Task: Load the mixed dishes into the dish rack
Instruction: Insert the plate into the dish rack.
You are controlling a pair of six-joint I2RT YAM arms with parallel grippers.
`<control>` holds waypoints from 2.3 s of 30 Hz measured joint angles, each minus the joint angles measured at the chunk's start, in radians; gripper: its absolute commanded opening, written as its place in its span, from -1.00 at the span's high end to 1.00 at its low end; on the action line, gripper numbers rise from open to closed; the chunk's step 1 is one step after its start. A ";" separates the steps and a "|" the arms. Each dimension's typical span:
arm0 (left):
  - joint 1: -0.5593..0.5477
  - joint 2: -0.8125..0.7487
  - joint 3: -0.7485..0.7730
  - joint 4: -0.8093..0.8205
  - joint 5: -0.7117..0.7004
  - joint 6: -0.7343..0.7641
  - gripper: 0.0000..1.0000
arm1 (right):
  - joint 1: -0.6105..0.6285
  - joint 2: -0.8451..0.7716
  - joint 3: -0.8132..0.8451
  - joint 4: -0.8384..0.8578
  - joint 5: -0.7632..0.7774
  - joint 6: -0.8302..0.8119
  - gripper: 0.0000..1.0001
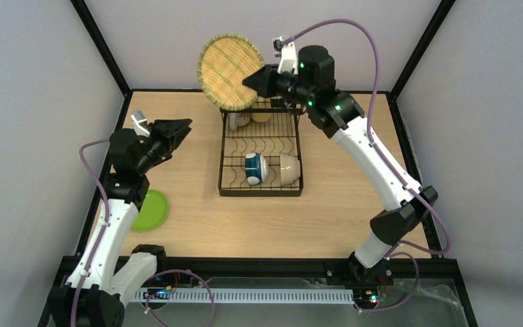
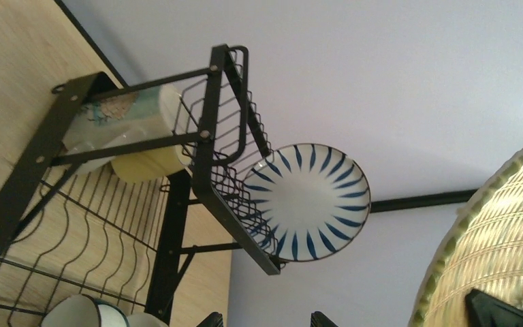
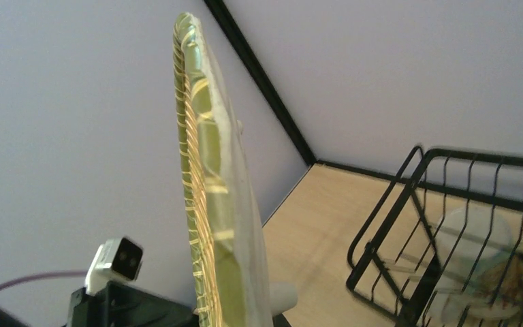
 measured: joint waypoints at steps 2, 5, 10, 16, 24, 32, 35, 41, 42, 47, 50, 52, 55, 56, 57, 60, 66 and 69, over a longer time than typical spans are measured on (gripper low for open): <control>0.025 0.002 0.010 -0.023 0.004 0.005 -0.40 | 0.000 0.043 0.084 -0.036 0.037 -0.024 1.00; 0.056 0.017 0.028 -0.037 0.013 0.018 -0.39 | 0.000 0.122 0.240 -0.111 0.102 -0.058 1.00; 0.102 0.076 0.063 -0.051 0.031 0.045 -0.37 | 0.000 0.252 0.476 -0.200 0.235 -0.117 1.00; 0.108 0.134 0.098 -0.102 0.029 0.095 -0.34 | 0.010 0.308 0.510 -0.257 0.436 -0.199 1.00; 0.108 0.137 0.092 -0.151 0.025 0.152 -0.28 | 0.079 0.410 0.529 -0.281 0.719 -0.317 1.00; 0.085 0.075 -0.004 -0.194 0.002 0.184 -0.24 | 0.122 0.468 0.577 -0.271 0.984 -0.401 1.00; 0.075 0.060 -0.011 -0.223 -0.007 0.206 -0.24 | 0.121 0.469 0.587 -0.265 1.063 -0.411 1.00; 0.066 0.058 -0.011 -0.244 -0.016 0.229 -0.24 | 0.120 0.475 0.592 -0.251 1.171 -0.418 1.00; 0.058 0.058 -0.011 -0.245 -0.019 0.229 -0.24 | 0.120 0.478 0.592 -0.251 1.180 -0.417 1.00; 0.028 0.058 -0.011 -0.245 -0.019 0.232 -0.24 | 0.120 0.512 0.592 -0.256 1.217 -0.402 1.00; 0.019 0.058 -0.009 -0.246 -0.019 0.233 -0.24 | 0.120 0.531 0.592 -0.270 1.228 -0.388 1.00; 0.014 0.058 -0.006 -0.249 -0.019 0.236 -0.24 | 0.120 0.540 0.592 -0.280 1.233 -0.378 1.00; 0.008 0.059 -0.002 -0.259 -0.019 0.241 -0.24 | 0.117 0.550 0.592 -0.286 1.236 -0.356 1.00; 0.008 0.059 -0.002 -0.261 -0.019 0.243 -0.24 | 0.114 0.551 0.592 -0.290 1.236 -0.348 1.00; 0.005 0.059 -0.002 -0.262 -0.019 0.244 -0.24 | 0.112 0.553 0.592 -0.297 1.234 -0.336 1.00; 0.002 0.059 -0.002 -0.267 -0.019 0.248 -0.23 | 0.103 0.554 0.592 -0.322 1.229 -0.308 1.00; -0.002 0.060 -0.002 -0.267 -0.019 0.250 -0.23 | 0.079 0.554 0.587 -0.345 1.210 -0.260 1.00; -0.002 0.061 -0.002 -0.267 -0.019 0.250 -0.23 | 0.070 0.555 0.586 -0.356 1.198 -0.242 1.00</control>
